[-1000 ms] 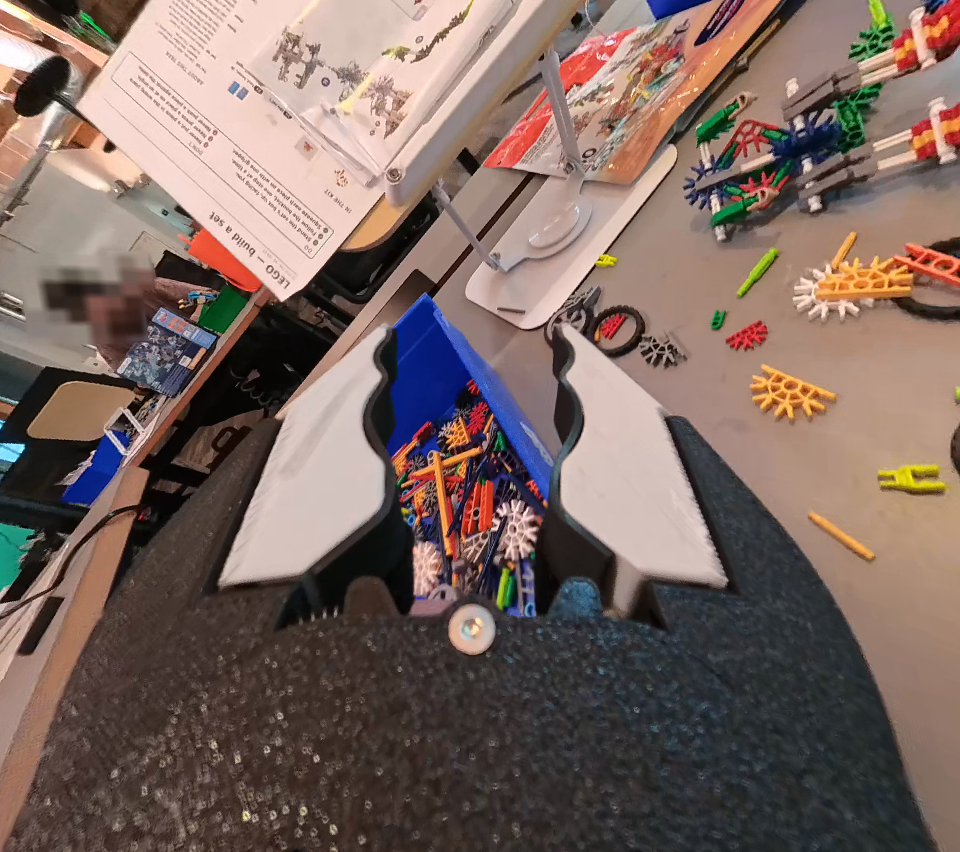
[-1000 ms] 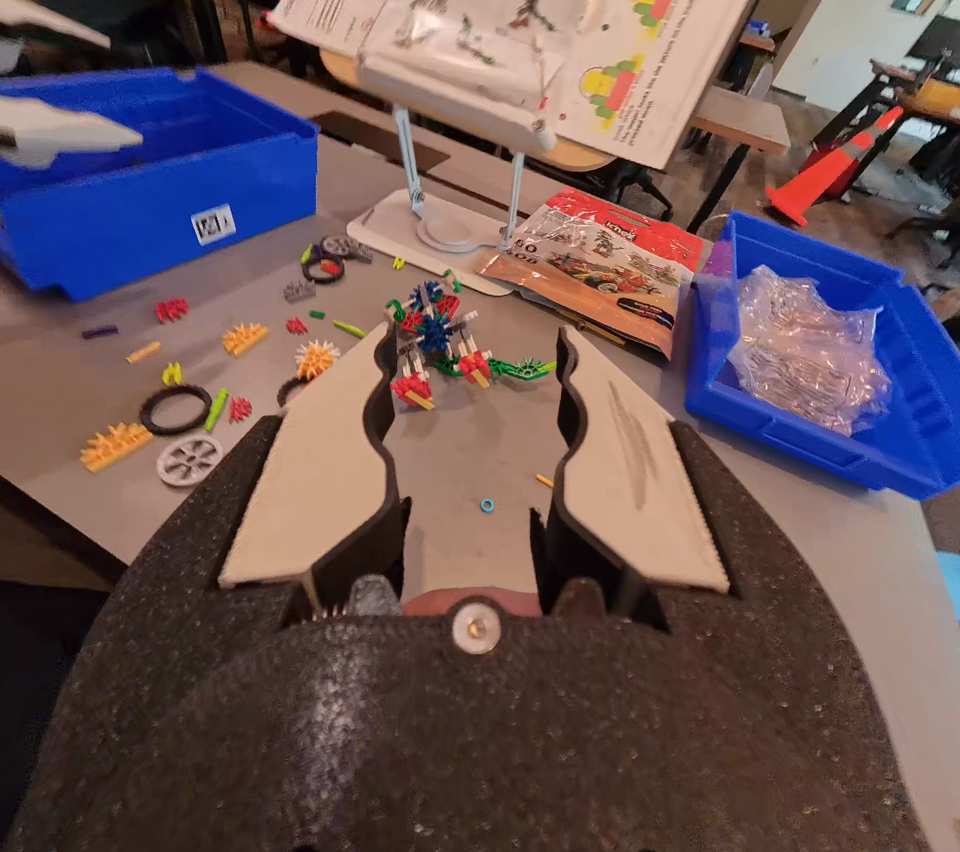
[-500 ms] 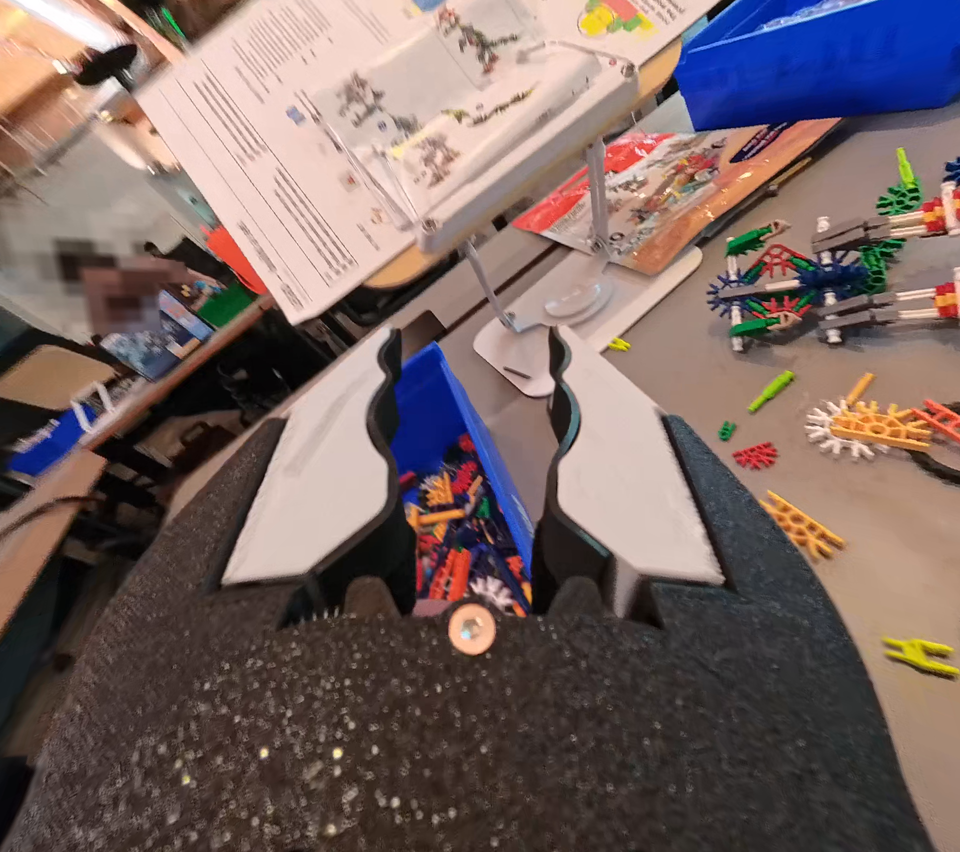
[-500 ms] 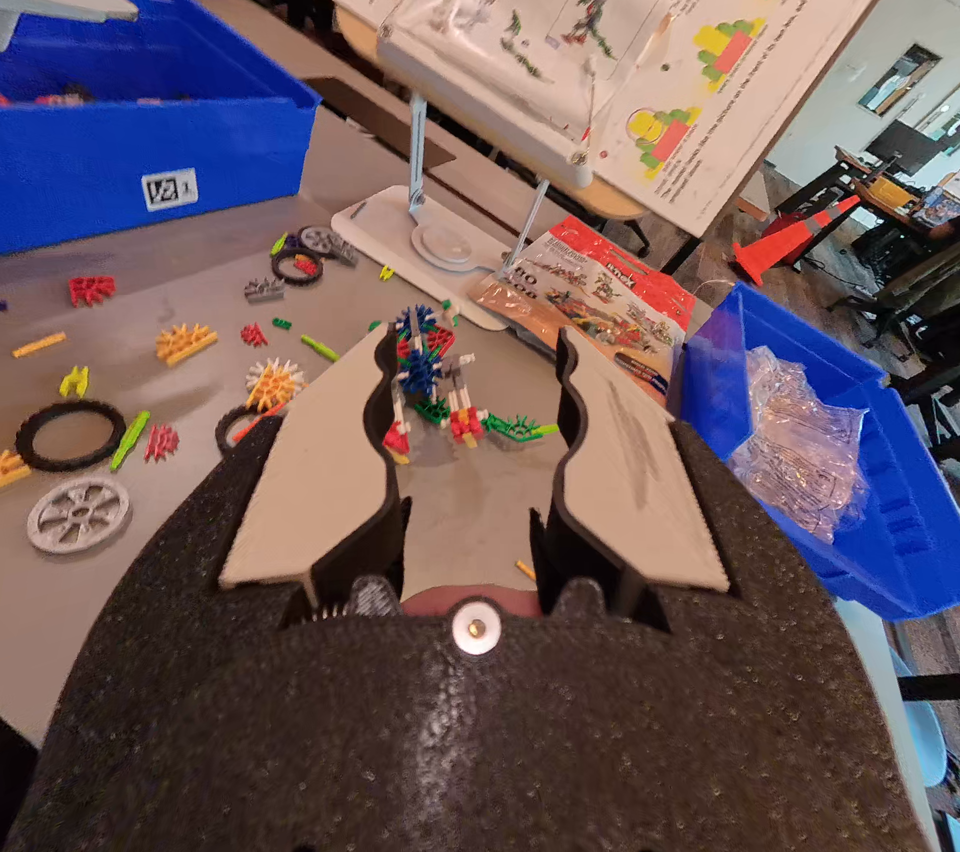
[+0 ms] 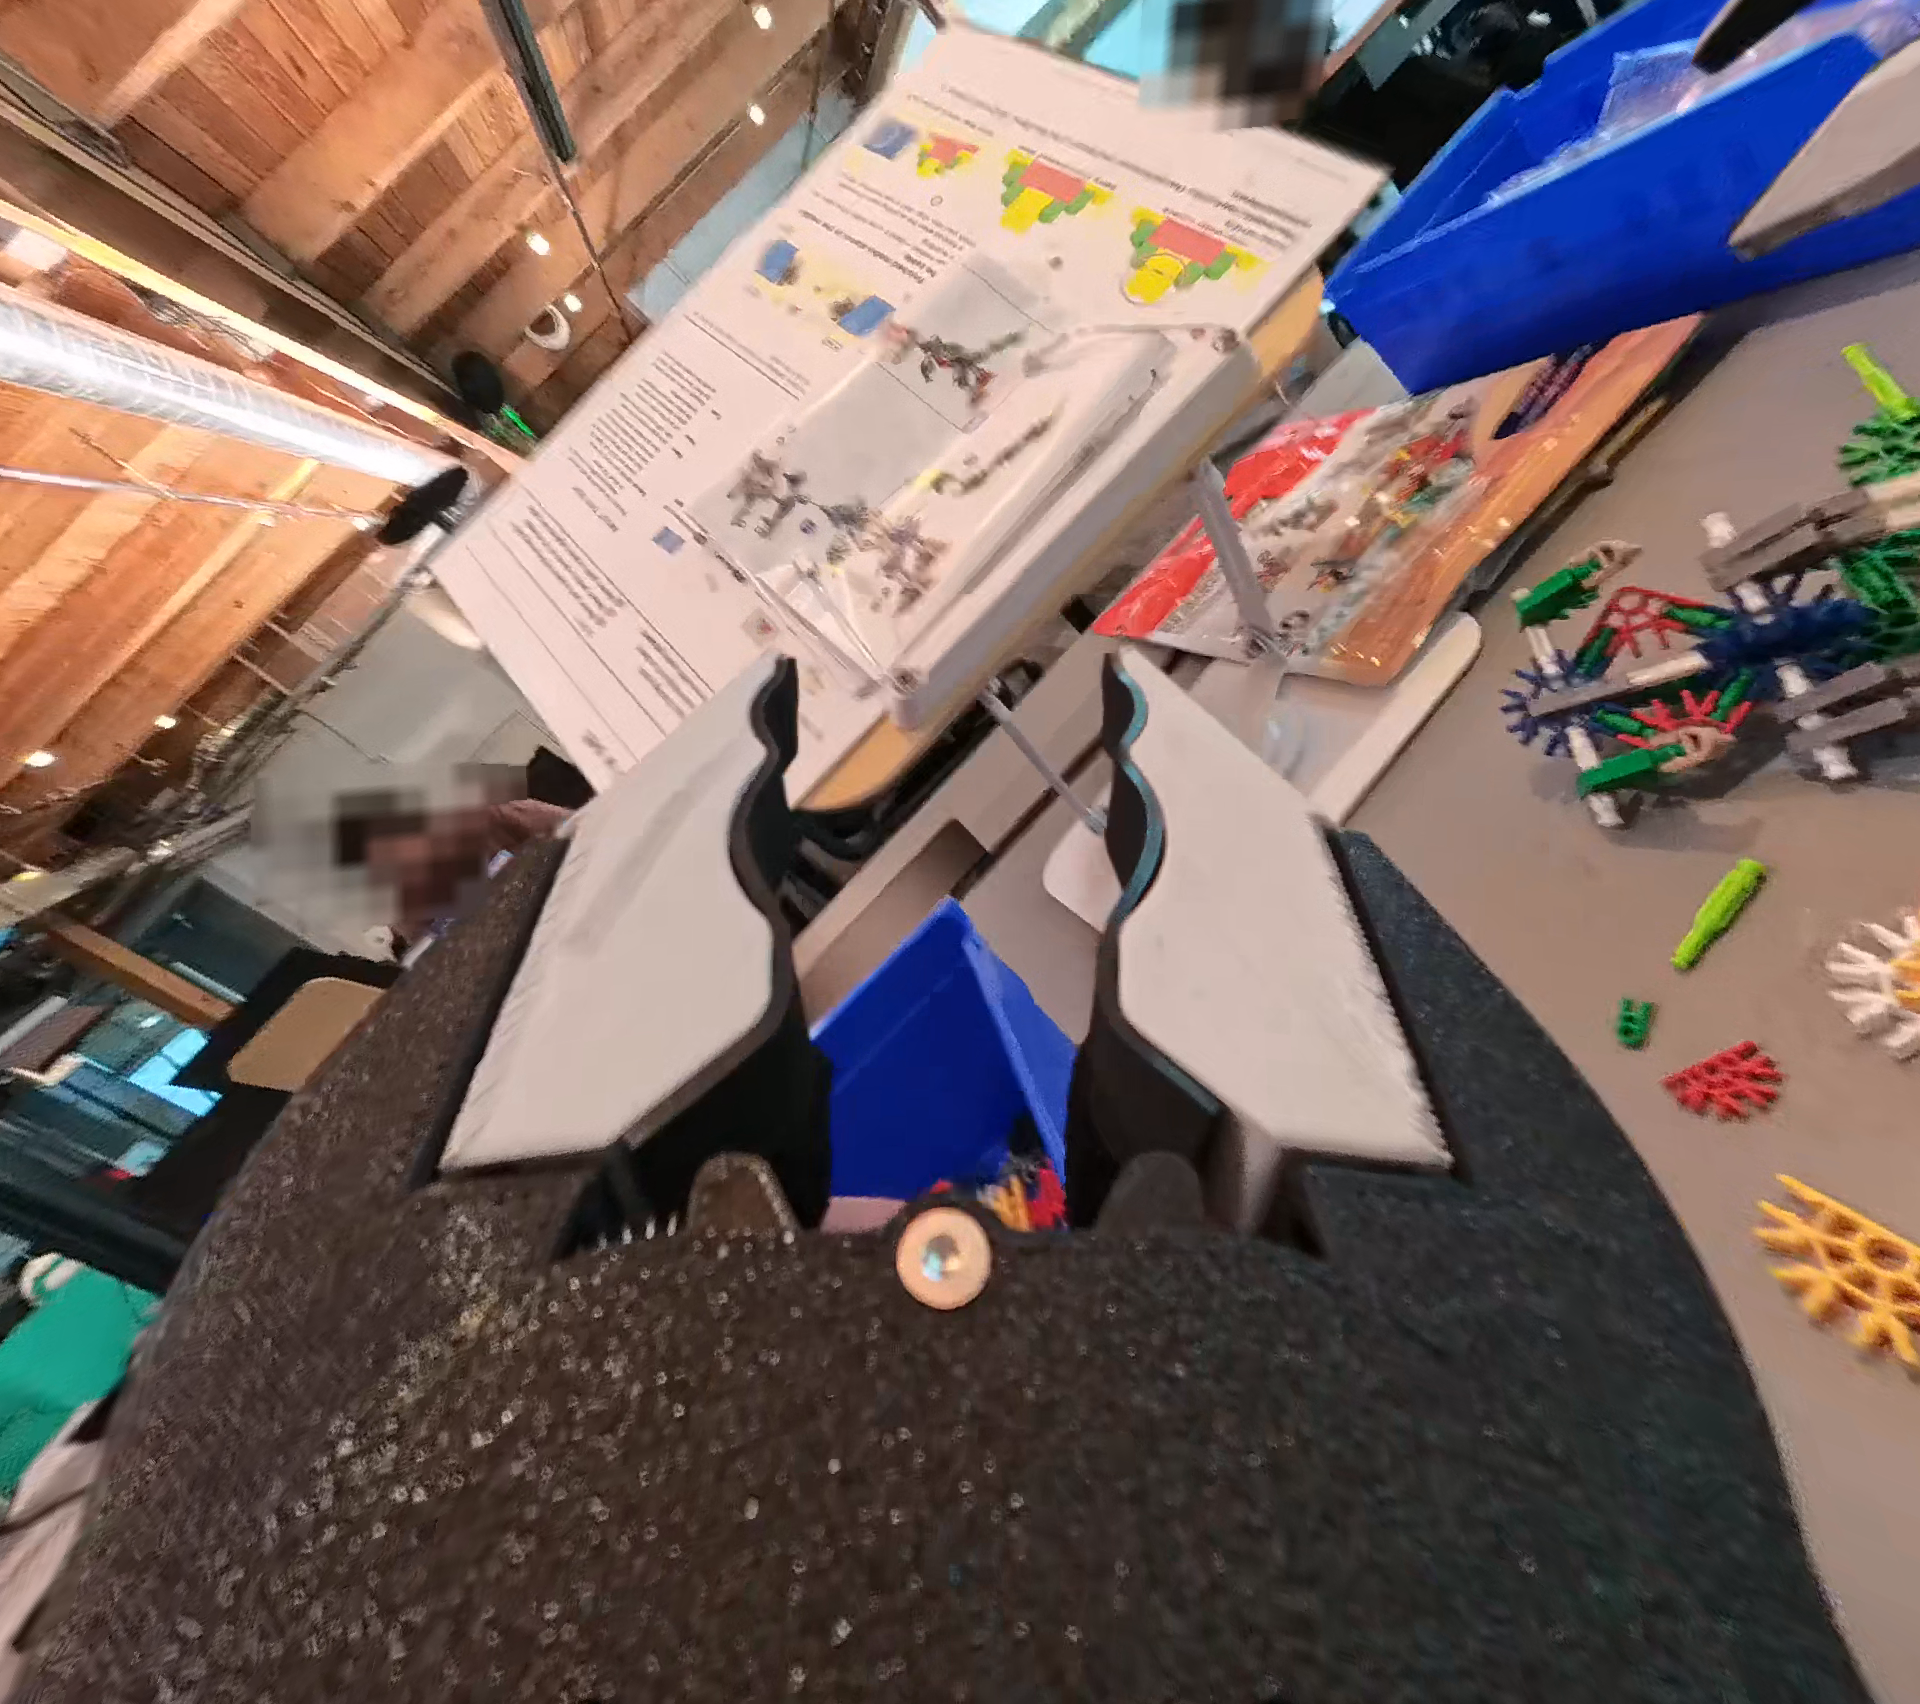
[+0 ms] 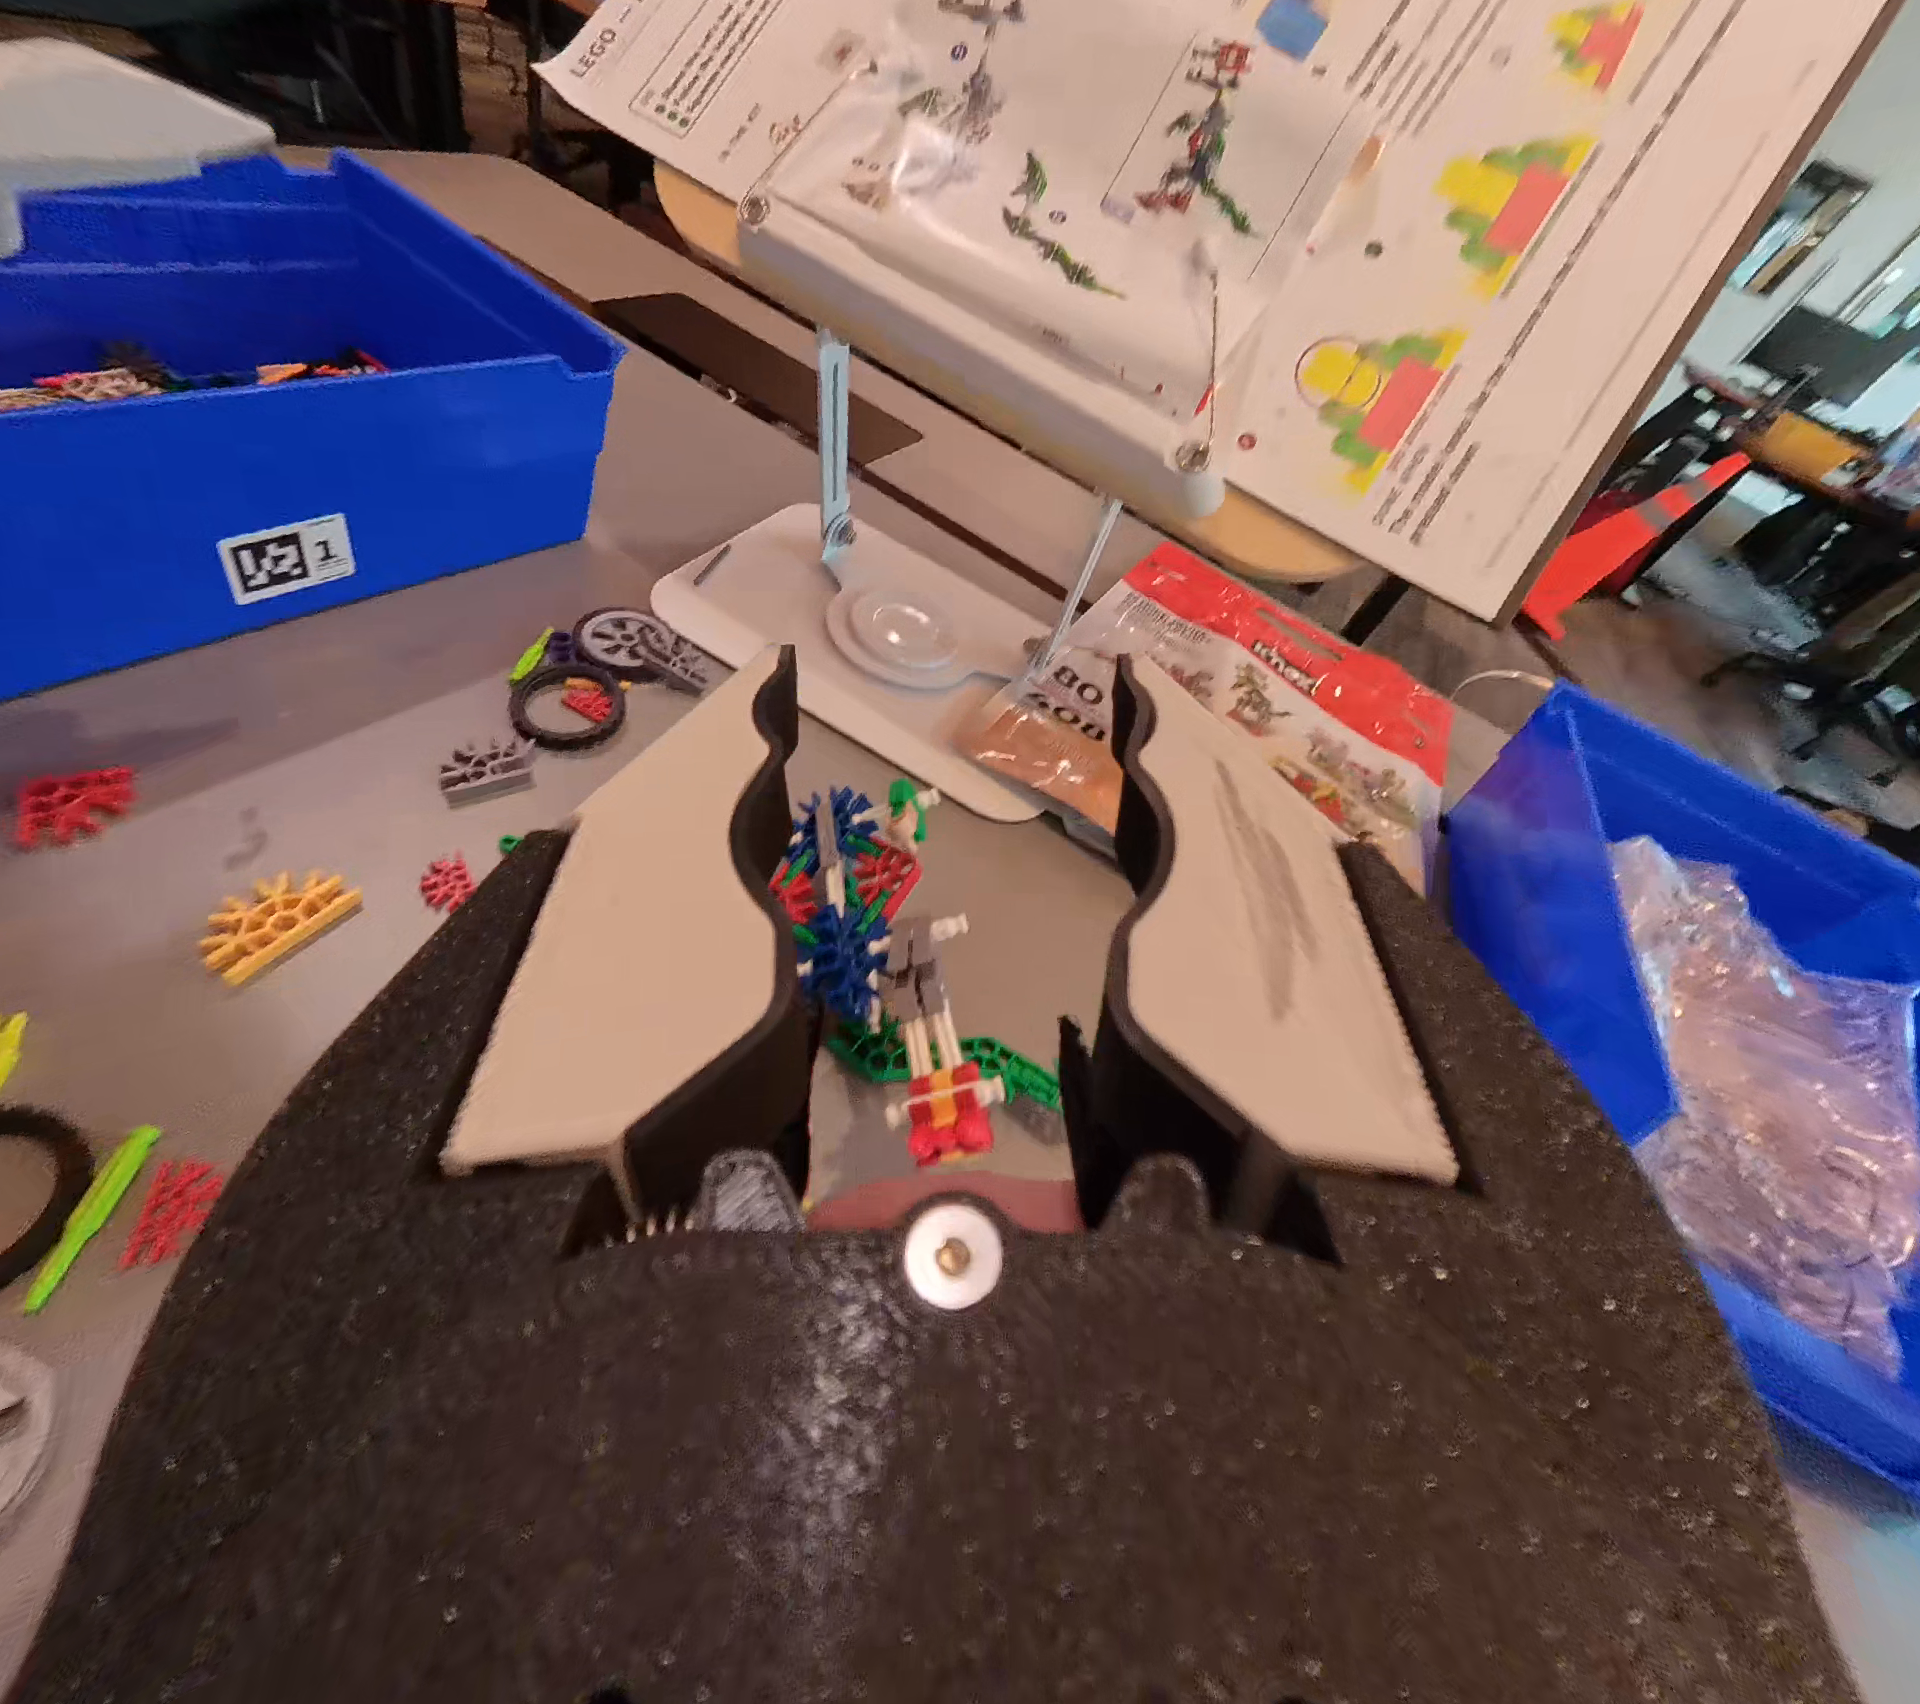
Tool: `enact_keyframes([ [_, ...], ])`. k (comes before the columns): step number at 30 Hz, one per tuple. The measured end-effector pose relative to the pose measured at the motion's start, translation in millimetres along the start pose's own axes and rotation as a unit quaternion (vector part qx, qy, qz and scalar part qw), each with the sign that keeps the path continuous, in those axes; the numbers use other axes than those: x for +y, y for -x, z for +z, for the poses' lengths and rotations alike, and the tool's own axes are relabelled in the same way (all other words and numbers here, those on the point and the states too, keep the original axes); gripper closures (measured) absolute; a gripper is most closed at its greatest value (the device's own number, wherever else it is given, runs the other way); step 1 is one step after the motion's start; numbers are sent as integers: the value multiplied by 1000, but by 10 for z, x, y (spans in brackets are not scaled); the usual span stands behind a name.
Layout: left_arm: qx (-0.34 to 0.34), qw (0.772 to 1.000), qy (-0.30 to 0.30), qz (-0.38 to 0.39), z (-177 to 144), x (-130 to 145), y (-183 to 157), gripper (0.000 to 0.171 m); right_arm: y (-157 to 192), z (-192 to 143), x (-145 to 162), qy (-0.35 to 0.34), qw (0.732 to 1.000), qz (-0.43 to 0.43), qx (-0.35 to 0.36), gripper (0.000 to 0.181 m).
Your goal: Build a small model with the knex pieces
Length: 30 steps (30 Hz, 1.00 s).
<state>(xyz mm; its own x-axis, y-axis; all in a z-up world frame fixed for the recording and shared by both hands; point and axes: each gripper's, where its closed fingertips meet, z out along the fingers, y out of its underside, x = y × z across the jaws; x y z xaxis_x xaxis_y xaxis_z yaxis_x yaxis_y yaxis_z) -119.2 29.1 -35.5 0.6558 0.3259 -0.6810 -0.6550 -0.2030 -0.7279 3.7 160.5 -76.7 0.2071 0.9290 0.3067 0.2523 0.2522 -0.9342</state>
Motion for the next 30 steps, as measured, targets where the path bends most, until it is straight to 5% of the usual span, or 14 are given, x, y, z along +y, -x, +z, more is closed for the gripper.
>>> enact_keyframes([
  [8, -13, 1000, 10, -21, -59, 43, 39, 118, 168, 115, 71, 7, 999, -44, -1, 120],
  [15, 10, 997, 54, -62, -222, 229, -98, 116, 406, -223, 217, 15, 994, -106, -10, 120],
  [23, -3, 997, 62, -50, -386, 181, -23, 117, -191, -572, 413, 35, 996, -67, 51, 121],
  [30, 93, 993, 67, -33, -245, 89, -582, 118, -577, -409, 683, 67, 996, 46, 30, 119],
])
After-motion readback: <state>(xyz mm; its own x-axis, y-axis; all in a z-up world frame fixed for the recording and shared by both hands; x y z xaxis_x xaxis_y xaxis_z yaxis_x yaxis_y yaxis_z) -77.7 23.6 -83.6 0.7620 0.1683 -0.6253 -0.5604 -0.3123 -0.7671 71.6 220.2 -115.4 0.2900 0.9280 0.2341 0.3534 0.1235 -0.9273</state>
